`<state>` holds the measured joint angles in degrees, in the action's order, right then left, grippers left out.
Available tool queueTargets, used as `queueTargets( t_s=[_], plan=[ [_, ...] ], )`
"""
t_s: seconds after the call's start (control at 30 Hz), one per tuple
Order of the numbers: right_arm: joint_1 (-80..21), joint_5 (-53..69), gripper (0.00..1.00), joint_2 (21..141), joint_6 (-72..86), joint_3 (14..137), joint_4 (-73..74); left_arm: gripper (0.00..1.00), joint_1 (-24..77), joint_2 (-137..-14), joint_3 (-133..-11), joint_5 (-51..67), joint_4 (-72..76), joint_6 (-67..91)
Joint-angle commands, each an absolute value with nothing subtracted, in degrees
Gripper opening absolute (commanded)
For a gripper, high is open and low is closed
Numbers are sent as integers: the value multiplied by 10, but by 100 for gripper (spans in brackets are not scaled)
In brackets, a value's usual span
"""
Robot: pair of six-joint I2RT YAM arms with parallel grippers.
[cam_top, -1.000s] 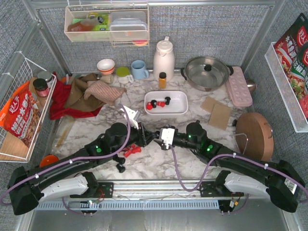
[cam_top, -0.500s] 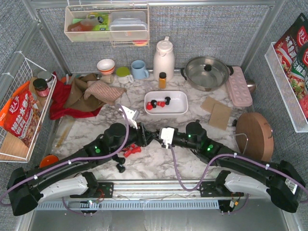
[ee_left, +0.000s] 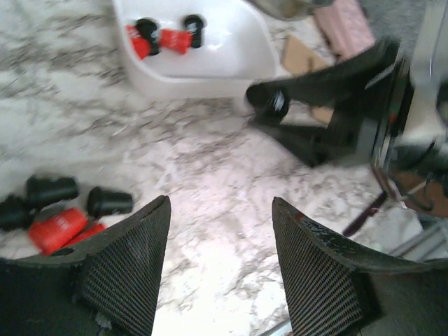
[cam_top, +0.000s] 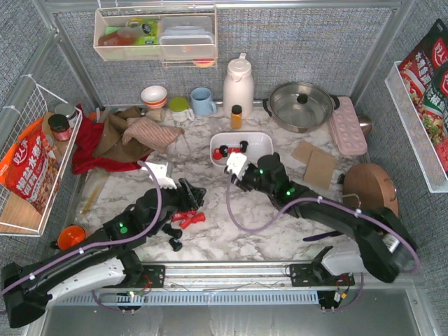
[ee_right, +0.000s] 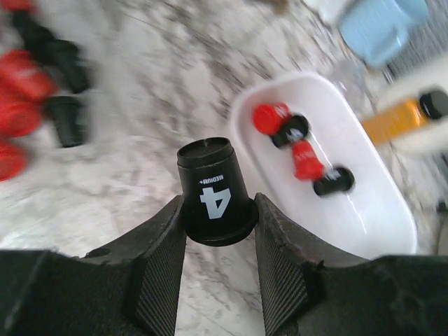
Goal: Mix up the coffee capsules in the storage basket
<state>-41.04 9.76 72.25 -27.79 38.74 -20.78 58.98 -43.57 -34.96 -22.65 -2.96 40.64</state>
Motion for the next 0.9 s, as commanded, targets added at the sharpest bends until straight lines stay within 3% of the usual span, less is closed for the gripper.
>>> queueTargets(
  t_s=[0.0, 0.17, 0.53, 0.7, 0.87],
  plan=[
    [-360, 20, 33, 806, -201, 445, -215, 68, 589, -410, -332, -309, -120, 463],
    [-312, -33, 40, 907, -128, 532, -187, 68, 589, -395, -318, -314, -174, 490],
    [-285, -96, 80, 950, -29, 567, -157, 68, 589, -500, -338, -302, -258, 502],
    [-283, -102, 88, 904, -8, 555, -120, 67, 589, -547, -348, -297, -282, 510],
    [-284, -71, 87, 836, 4, 514, -94, 62, 589, -577, -345, -268, -273, 500]
  ],
)
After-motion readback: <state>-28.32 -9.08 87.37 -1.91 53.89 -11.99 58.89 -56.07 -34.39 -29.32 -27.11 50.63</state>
